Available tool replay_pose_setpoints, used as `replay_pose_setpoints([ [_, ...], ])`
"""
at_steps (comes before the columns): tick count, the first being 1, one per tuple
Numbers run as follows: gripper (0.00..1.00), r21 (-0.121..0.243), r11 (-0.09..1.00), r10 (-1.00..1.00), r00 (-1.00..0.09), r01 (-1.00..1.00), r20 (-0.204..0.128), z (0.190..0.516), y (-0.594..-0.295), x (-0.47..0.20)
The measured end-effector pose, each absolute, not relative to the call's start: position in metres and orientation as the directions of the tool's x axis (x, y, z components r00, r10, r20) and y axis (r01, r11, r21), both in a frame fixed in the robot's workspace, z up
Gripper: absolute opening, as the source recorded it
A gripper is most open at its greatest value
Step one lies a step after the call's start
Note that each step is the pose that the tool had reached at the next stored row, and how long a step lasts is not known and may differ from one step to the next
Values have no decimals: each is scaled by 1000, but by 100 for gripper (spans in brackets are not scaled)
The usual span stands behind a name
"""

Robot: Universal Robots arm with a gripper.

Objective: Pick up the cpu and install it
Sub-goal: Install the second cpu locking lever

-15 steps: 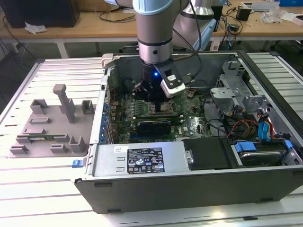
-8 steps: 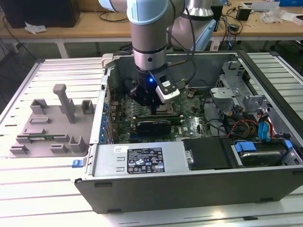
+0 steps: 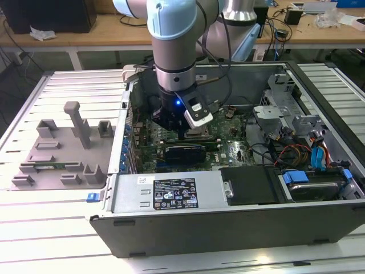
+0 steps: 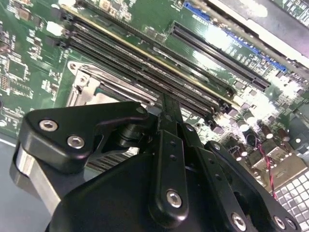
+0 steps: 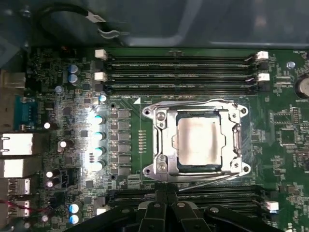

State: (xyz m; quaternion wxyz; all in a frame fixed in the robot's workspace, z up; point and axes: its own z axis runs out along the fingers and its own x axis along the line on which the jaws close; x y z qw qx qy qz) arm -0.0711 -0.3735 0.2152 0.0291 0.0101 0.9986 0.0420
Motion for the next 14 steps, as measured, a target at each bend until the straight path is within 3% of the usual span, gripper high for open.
replay_pose_setpoints([
  [8, 11, 174, 985, 24, -998, 14, -55, 210, -390, -73],
  [11, 11, 231, 973, 27, -998, 14, -53, 209, -394, -73],
  [14, 11, 264, 964, 29, -998, 14, -52, 206, -398, -73],
])
